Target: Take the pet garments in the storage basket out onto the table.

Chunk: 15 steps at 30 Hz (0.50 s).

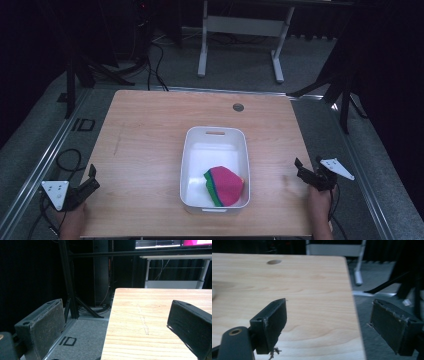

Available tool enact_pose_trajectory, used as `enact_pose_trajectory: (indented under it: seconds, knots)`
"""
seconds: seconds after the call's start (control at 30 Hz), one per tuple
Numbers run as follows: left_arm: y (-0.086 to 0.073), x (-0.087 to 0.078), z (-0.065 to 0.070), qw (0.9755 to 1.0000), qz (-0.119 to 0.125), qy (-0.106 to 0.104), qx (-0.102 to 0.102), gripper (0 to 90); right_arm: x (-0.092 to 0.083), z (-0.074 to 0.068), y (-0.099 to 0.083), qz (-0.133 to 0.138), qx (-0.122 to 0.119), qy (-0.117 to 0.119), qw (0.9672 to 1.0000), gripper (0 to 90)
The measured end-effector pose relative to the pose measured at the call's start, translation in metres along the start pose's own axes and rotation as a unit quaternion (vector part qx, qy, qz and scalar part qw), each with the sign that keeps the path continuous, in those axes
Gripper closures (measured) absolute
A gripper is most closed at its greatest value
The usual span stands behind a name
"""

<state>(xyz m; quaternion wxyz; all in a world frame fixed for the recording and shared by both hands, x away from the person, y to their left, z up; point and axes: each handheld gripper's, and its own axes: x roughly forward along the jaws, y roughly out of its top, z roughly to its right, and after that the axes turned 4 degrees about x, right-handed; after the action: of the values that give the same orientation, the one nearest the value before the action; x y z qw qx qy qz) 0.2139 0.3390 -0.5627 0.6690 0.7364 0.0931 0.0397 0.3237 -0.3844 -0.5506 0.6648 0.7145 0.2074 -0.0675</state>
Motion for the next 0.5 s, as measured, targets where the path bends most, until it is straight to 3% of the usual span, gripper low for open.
enact_pose_trajectory:
  seconds: [0.1, 0.17, 0.2, 0.27, 0.33, 0.4, 0.5]
  knots:
    - [0.000, 0.000, 0.000, 1.0000, -0.001, 0.001, 0.001, 1.8, -0.001, 0.003, 0.001, -0.019, -0.002, 0.026, 0.9995, 13.8]
    - [0.000, 0.000, 0.000, 1.0000, -0.001, 0.000, 0.000, 1.8, -0.002, 0.006, 0.002, -0.027, -0.002, 0.030, 0.9992, 13.8]
    - [0.000, 0.000, 0.000, 1.0000, -0.001, 0.000, 0.001, 1.8, -0.003, 0.013, 0.003, -0.048, 0.005, 0.043, 0.9979, 13.8]
    - [0.000, 0.000, 0.000, 1.0000, -0.001, -0.002, 0.001, 1.8, -0.004, 0.017, 0.004, -0.059, 0.012, 0.053, 0.9968, 13.8]
    - [0.000, 0.000, 0.000, 1.0000, -0.002, -0.002, 0.000, 1.8, -0.005, 0.029, 0.005, -0.094, 0.013, 0.081, 0.9922, 13.8]
    - [0.000, 0.000, 0.000, 1.0000, -0.002, -0.002, -0.002, 1.8, -0.006, 0.035, 0.005, -0.121, -0.005, 0.109, 0.9867, 13.8]
    - [0.000, 0.000, 0.000, 1.0000, -0.003, -0.002, -0.003, 1.8, -0.006, 0.041, 0.004, -0.157, -0.028, 0.172, 0.9721, 13.9]
